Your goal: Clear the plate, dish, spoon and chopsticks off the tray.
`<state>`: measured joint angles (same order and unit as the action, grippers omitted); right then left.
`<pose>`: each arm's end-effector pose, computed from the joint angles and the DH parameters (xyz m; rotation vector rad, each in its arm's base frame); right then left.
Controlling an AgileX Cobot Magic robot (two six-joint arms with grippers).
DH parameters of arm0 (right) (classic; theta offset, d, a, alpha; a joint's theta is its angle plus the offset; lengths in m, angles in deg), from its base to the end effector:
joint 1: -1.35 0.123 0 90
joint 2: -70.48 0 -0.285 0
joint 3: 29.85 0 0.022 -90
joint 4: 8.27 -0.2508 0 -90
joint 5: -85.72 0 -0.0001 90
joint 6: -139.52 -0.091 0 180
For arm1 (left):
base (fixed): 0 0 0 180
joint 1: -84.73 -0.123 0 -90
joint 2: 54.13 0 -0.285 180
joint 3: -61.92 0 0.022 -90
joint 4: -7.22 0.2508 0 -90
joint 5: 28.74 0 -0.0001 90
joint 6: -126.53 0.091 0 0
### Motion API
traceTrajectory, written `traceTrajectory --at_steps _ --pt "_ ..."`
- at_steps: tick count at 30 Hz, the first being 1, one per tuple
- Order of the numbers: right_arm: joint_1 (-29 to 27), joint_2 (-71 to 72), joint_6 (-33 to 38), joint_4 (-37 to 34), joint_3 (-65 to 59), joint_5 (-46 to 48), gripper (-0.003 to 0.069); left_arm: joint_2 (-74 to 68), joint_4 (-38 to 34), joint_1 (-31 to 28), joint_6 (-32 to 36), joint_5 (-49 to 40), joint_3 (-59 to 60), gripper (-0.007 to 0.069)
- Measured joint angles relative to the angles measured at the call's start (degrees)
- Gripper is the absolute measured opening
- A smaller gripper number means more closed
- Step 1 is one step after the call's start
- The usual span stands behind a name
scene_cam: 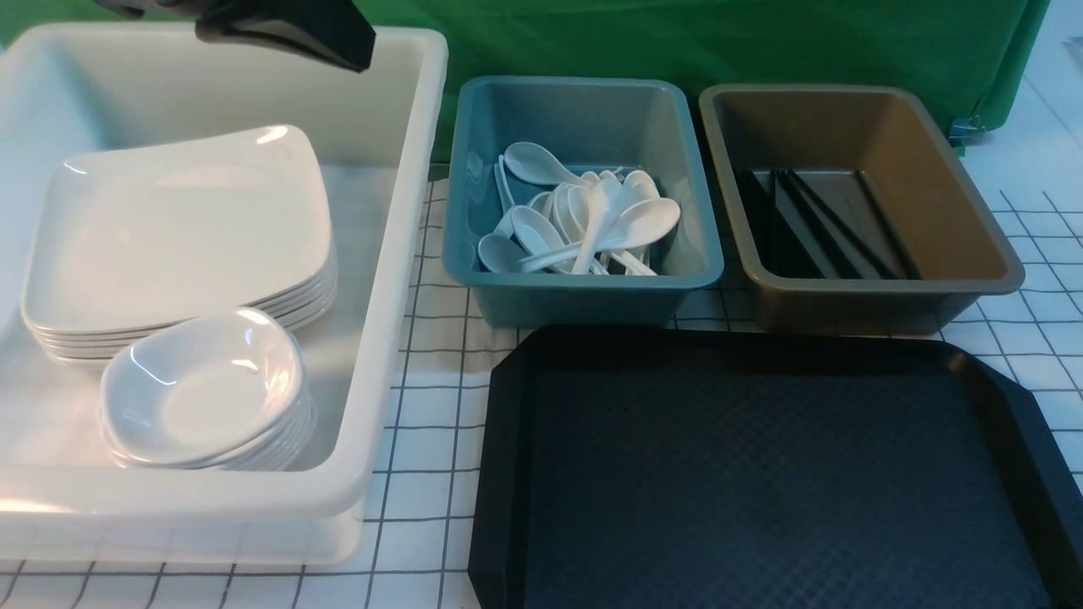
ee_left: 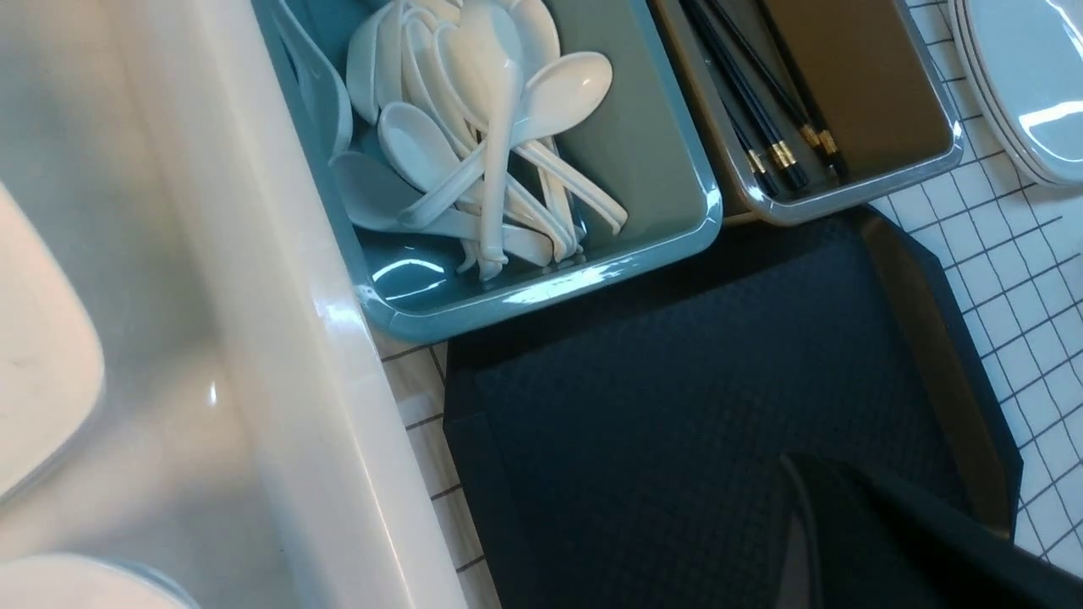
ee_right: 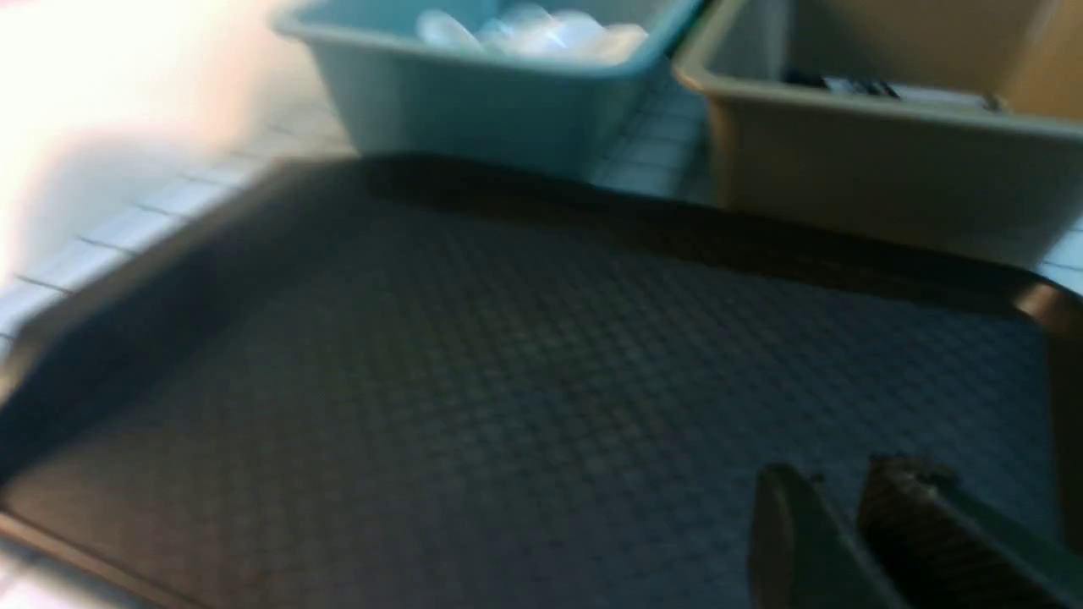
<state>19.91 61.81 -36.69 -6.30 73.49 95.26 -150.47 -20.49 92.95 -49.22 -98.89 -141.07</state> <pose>0.0543 0.0177 0.2005 -0.3447 1.6221 0.1655 0.3077 -0.0847 0.4354 0.2487 2.4404 -0.6644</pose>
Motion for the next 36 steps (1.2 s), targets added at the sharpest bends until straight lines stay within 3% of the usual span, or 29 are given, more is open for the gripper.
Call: traceTrajectory --at_steps 17,29,36 --pt "-19.7 0.0 -0.1 0.5 0.1 0.4 0.0223 2.6 -0.5 0.0 -0.1 0.0 0.2 0.0001" --pt "-21.1 0.0 -0.1 0.6 0.1 0.4 0.0238 23.3 0.2 0.0 0.9 0.1 1.0 0.0004" --pt "-21.1 0.0 -0.1 0.6 0.1 0.4 0.0240 40.2 0.2 0.0 1.6 0.3 16.0 0.0004"
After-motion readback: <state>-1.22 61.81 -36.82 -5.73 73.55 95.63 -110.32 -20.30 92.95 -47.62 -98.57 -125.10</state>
